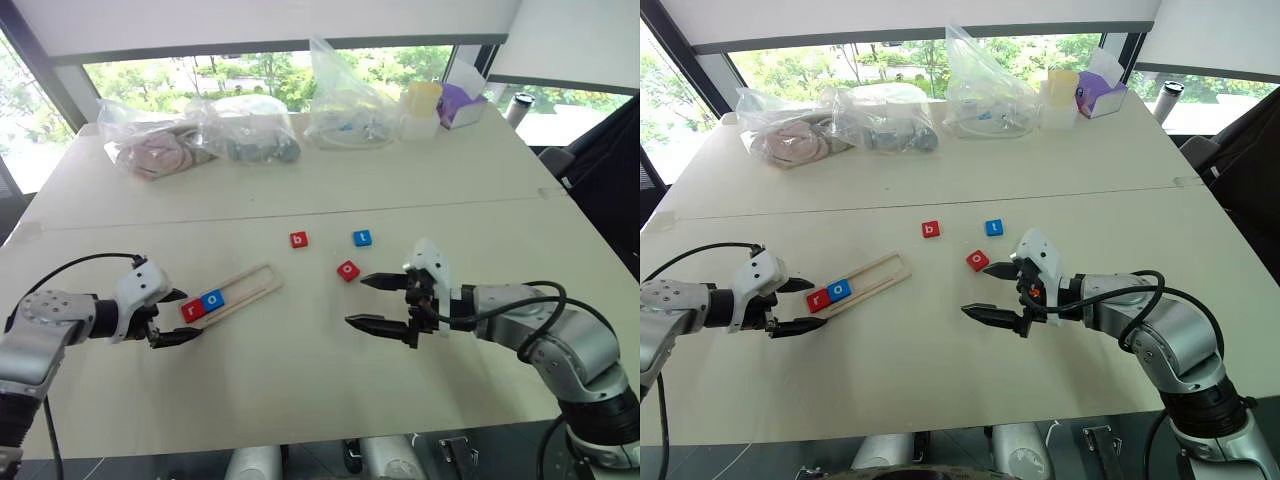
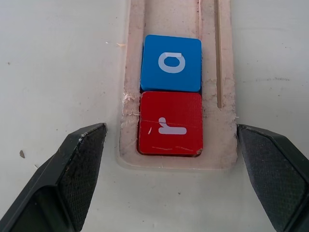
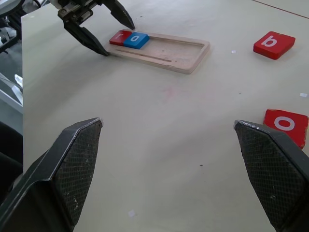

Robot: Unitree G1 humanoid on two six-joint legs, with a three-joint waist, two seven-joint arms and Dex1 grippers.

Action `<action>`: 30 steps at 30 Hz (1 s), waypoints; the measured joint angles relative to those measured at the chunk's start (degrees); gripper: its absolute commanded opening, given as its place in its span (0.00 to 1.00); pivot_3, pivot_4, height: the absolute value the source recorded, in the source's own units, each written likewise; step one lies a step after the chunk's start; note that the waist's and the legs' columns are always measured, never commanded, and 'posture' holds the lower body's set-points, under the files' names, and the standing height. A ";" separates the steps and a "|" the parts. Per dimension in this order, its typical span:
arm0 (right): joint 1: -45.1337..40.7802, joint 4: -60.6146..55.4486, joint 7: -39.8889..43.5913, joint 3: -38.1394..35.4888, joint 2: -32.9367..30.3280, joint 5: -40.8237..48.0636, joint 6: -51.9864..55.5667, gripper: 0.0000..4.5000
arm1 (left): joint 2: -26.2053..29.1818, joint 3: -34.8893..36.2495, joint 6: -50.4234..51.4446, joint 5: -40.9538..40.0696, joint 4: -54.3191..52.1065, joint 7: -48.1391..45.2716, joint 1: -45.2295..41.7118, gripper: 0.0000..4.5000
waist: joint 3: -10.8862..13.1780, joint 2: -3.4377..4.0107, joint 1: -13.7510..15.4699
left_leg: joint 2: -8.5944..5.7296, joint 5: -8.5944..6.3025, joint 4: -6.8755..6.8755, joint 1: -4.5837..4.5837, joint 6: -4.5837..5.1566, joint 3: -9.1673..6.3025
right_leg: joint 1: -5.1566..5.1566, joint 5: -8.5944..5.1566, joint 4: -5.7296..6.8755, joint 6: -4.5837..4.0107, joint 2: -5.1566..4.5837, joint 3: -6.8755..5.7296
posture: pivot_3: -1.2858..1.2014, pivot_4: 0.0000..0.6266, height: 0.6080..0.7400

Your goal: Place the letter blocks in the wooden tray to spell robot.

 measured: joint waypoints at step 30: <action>0.67 0.22 -3.23 -0.32 1.26 -0.88 0.05 1.00 | -8.35 -18.93 -13.61 9.44 14.51 -18.84 -27.26 0.99 | 0.09 -0.17 1.55 | -0.08 0.00 0.14 -0.23 0.01 -0.03 | -0.07 0.11 -0.04 0.18 0.02 0.00 | 0.52 0.24 1.00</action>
